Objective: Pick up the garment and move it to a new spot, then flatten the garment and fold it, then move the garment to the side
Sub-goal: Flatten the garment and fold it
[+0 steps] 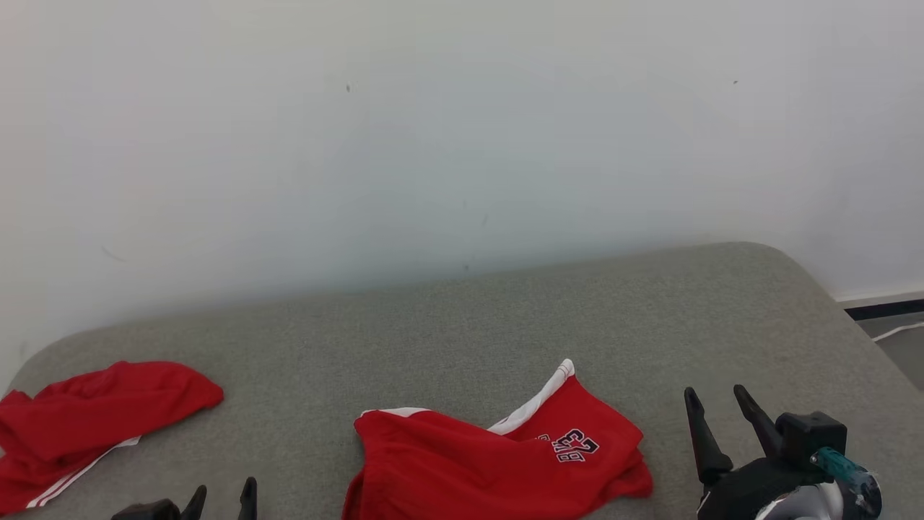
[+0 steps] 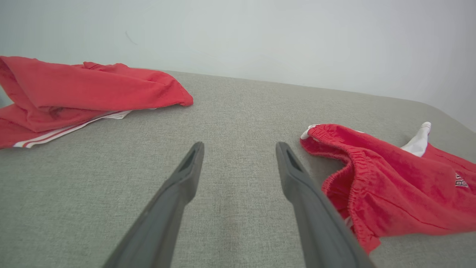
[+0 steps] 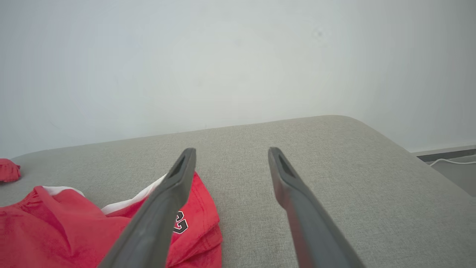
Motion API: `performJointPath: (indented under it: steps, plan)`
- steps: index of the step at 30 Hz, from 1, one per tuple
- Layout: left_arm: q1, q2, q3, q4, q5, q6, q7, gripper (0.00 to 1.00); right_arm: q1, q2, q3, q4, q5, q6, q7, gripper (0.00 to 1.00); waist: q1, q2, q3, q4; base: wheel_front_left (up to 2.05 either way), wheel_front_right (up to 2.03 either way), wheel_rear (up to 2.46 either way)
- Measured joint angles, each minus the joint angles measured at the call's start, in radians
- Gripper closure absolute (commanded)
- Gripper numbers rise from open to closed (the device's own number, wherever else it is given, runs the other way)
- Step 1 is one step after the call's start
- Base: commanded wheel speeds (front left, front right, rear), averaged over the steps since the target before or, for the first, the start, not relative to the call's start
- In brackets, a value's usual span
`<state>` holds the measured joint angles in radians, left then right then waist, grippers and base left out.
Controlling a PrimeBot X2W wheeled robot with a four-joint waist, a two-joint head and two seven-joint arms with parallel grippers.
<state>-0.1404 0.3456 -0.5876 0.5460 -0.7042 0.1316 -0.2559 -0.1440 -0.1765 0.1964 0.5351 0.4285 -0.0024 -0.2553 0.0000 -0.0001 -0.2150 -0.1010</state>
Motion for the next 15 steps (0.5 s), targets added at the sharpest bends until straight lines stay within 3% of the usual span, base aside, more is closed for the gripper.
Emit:
performJointPath:
  steps: [6,15]
  plan:
    - [0.011,-0.019,0.039,-0.019,0.062,0.000,0.000,0.00,0.043,-0.021,-0.003,-0.121,-0.005,-0.006,0.000,0.00,0.0000,0.0000,0.001,-0.034,0.00,0.00,0.00]
    - [0.013,-0.046,0.092,-0.055,0.146,0.000,0.010,0.00,0.083,-0.030,-0.017,-0.248,0.000,-0.025,0.001,0.00,0.0000,0.0001,0.018,-0.033,0.00,0.00,0.00]
